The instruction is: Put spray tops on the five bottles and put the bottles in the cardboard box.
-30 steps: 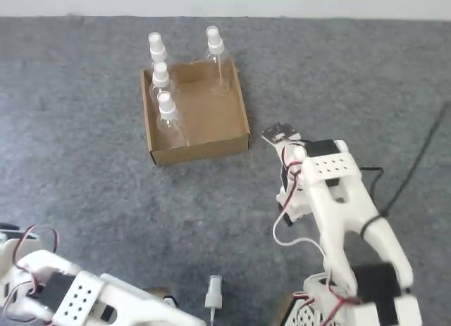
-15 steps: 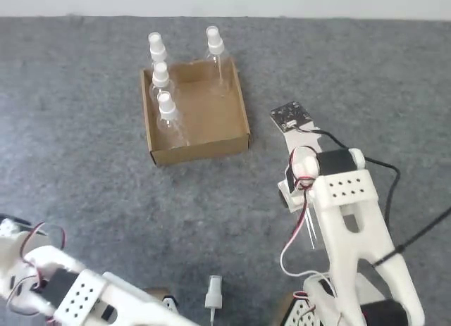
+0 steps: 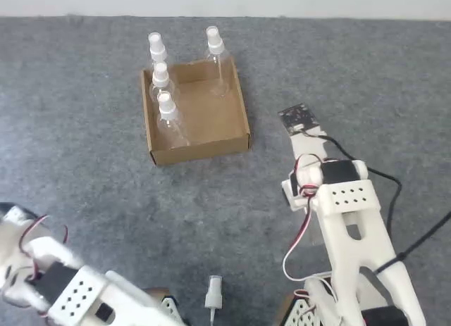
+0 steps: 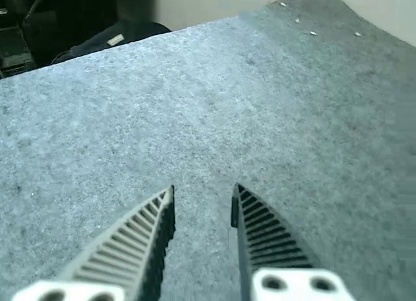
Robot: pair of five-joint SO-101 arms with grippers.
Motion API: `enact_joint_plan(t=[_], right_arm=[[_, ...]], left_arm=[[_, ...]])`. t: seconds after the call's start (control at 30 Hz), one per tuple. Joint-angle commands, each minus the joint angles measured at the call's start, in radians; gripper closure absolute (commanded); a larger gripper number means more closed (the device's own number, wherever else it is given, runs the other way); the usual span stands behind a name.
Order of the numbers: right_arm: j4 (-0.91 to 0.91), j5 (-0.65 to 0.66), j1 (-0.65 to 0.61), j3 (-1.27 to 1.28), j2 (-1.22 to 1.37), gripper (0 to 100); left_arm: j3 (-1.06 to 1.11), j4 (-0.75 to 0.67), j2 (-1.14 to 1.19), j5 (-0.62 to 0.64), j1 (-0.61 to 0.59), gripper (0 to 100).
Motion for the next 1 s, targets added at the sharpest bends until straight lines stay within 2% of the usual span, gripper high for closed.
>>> enact_joint_plan(t=[0.0,0.13,0.33,0.73,0.97], right_arm=[[-0.028,-0.011,0.064,-0.012,-0.054,93.6],[-0.035,-0.025,0.07,-0.003,-0.054,93.6],[-0.035,-0.074,0.07,0.005,-0.054,93.6],[-0.113,-0.074,0.07,0.071,-0.054,93.6],[-0.113,-0.072,0.071,0.072,-0.054,93.6]], left_arm=[[-0.153,0.193,-0.005,-0.06,0.115,86],[-0.189,0.301,-0.005,-0.11,0.261,86],[-0.191,0.376,-0.005,-0.157,0.417,87],[-0.291,0.583,0.005,-0.272,0.626,87],[-0.312,0.623,0.006,-0.304,0.733,87]])
